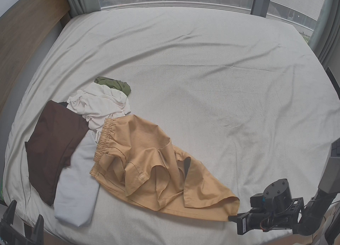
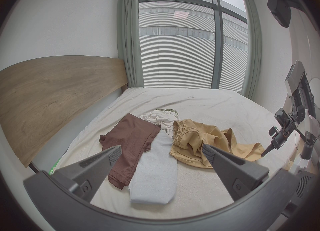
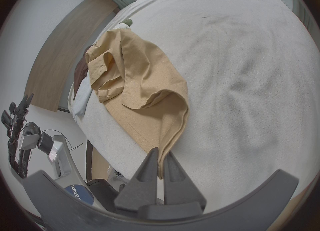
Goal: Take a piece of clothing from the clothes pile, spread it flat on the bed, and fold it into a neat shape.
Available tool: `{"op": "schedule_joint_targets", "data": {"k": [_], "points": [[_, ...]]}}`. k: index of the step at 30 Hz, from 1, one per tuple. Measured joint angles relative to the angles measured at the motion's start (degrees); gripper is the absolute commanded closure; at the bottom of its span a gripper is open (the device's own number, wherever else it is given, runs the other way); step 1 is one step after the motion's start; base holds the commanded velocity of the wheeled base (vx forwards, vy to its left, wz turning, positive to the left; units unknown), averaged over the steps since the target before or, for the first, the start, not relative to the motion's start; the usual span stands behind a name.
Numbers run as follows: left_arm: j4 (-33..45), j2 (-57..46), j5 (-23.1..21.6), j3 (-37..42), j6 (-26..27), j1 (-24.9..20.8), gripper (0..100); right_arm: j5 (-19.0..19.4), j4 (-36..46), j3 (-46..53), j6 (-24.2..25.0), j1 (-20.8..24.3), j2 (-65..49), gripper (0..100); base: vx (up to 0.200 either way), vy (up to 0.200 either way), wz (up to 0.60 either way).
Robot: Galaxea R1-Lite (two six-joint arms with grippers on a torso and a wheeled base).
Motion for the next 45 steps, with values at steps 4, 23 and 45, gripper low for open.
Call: {"op": "schedule_joint_targets", "data": {"k": [4,23,45], "points": [[0.0,0.0,0.0,0.0,0.0,0.0,0,0.0,-0.6,2.1,-1.1,-3.1,-0.2,100,0.0,0.0,0.0],[0.0,0.0,0.0,0.0,0.0,0.0,0,0.1,11.7,3.0,-3.7,-15.4,-9.7,100,0.0,0.0,0.0],[0.0,0.0,-0.1,0.0,0.1,0.0,0,0.4,12.3,2.9,-4.6,-20.8,-11.6,100,0.0,0.0,0.0]]}}
